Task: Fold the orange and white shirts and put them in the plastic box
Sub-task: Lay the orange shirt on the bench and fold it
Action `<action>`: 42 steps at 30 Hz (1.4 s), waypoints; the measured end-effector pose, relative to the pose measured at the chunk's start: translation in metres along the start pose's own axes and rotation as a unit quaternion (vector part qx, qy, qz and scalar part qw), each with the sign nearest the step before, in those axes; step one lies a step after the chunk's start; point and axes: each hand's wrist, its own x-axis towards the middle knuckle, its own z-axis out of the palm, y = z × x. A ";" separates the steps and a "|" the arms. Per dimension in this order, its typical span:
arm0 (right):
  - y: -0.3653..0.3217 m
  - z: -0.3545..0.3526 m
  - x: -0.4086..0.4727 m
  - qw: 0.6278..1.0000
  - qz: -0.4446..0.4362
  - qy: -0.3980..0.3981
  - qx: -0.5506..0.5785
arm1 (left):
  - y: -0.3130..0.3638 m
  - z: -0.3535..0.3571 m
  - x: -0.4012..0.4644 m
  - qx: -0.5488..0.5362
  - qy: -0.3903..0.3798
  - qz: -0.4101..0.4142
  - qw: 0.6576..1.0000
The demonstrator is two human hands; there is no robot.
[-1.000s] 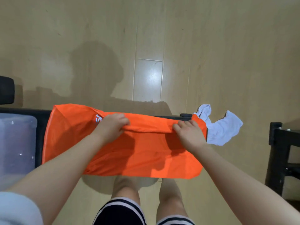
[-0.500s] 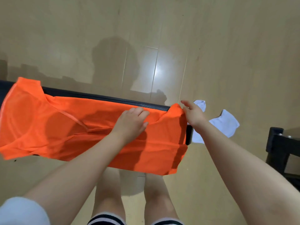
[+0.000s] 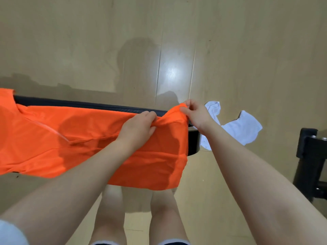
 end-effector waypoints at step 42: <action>0.055 0.064 -0.095 0.773 -0.262 0.208 -0.539 | -0.092 0.022 -0.071 0.136 0.144 -0.065 0.978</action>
